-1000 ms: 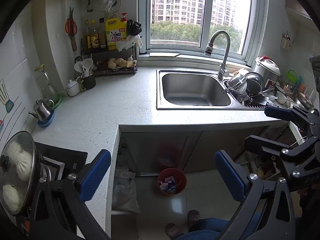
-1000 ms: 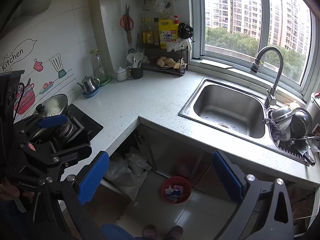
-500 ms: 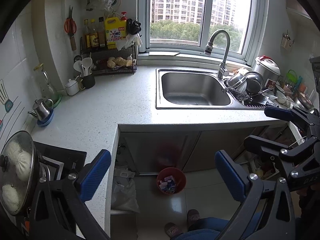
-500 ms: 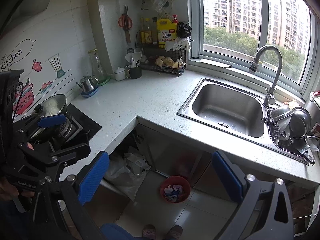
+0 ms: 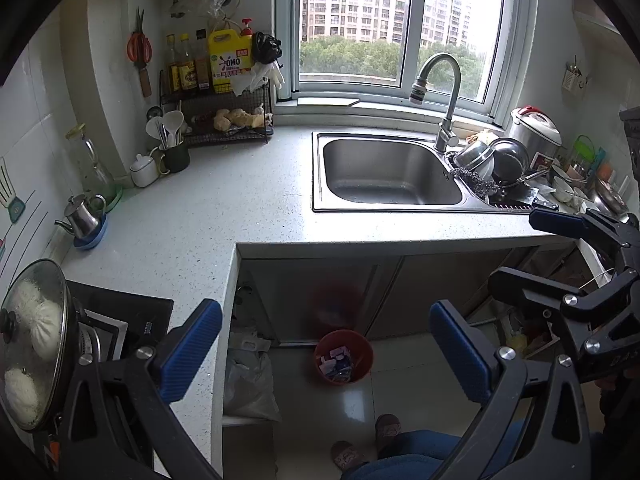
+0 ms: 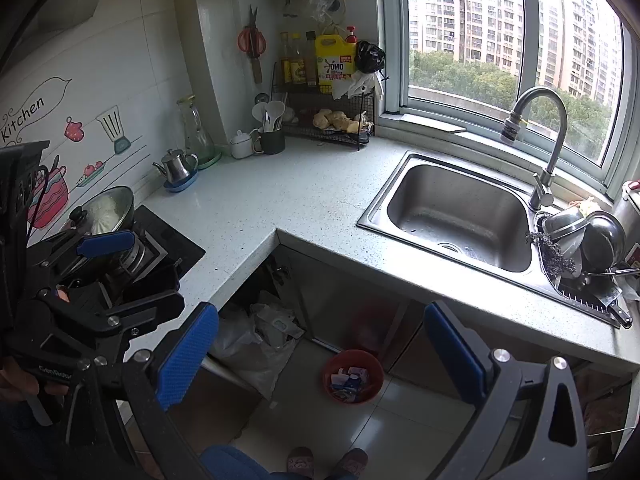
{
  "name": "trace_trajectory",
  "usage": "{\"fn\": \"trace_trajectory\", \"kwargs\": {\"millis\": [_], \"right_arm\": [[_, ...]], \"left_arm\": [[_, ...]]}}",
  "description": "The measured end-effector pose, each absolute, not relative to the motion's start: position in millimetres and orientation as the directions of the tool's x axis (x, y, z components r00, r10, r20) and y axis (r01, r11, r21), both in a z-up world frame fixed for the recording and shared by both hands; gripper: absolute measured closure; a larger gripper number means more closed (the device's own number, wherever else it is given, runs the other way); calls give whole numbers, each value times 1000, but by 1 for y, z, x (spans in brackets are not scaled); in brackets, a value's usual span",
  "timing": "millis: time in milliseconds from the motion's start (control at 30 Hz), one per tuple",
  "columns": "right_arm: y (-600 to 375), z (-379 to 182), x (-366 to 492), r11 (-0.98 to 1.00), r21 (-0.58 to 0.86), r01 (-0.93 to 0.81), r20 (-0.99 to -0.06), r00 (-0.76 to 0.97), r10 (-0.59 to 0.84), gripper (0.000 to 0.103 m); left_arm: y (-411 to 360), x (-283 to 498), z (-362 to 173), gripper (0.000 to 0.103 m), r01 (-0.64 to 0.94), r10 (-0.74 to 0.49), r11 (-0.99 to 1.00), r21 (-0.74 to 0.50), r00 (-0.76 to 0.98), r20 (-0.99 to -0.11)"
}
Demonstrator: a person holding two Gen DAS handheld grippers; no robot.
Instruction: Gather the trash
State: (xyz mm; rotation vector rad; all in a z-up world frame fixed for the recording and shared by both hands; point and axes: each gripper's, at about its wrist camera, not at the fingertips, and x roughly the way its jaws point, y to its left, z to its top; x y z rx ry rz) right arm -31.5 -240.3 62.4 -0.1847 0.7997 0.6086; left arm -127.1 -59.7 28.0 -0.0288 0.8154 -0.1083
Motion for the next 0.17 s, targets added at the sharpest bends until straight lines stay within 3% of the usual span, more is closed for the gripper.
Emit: {"fn": "trace_trajectory", "kwargs": {"millis": [167], "right_arm": [[-240,62,-31,816,75,-573,-723,533,441,0]], "left_arm": [[-62,-128,26,0,84,-103,994,-62,677,-729]]}}
